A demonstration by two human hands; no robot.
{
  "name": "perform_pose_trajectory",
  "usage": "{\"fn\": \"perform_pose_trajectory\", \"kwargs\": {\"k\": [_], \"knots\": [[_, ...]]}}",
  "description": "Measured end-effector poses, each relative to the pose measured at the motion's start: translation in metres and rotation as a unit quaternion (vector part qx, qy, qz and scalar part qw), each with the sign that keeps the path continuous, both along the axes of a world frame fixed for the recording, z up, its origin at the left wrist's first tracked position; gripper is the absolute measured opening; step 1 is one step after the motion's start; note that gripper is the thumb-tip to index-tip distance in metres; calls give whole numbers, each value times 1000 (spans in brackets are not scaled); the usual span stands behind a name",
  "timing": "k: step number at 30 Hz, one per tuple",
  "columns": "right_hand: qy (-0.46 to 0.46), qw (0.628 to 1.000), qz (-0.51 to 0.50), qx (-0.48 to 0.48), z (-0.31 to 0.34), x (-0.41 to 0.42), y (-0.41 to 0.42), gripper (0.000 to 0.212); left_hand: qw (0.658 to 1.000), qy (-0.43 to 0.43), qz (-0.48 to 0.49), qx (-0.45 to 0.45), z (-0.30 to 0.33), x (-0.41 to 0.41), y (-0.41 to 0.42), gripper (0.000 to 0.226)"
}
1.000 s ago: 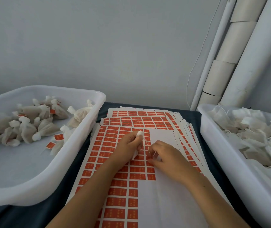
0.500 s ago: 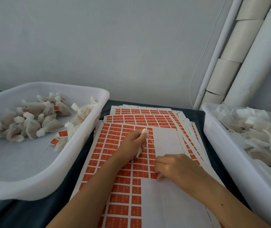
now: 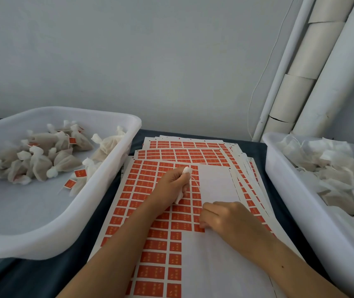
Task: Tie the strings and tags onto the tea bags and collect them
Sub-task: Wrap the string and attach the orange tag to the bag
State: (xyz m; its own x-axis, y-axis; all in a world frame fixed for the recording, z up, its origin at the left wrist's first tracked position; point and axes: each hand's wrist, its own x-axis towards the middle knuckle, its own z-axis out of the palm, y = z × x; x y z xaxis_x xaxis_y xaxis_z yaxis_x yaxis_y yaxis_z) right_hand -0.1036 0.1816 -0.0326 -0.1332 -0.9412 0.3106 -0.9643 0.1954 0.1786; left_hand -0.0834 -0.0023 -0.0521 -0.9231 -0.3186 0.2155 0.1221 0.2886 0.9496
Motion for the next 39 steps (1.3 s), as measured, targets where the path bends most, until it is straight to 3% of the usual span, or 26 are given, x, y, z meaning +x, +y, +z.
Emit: {"fn": "perform_pose_trajectory", "kwargs": {"k": [5,15,21,26,39], "knots": [[-59,998,10,37,7,0,5,35,1000,-3,4,0,0,0,-2,38],[-24,999,-21,33,1,1,4,39,1000,-1,0,4,-1,0,-1,39],[-160,983,-43,83,16,0,5,29,1000,-3,-3,5,0,1,0,38],[-170,977,-47,119,17,2,4,35,1000,-2,-2,6,1,1,-2,37],[-217,947,-79,224,24,-5,-17,0,1000,0,2,5,0,1,0,38]]}}
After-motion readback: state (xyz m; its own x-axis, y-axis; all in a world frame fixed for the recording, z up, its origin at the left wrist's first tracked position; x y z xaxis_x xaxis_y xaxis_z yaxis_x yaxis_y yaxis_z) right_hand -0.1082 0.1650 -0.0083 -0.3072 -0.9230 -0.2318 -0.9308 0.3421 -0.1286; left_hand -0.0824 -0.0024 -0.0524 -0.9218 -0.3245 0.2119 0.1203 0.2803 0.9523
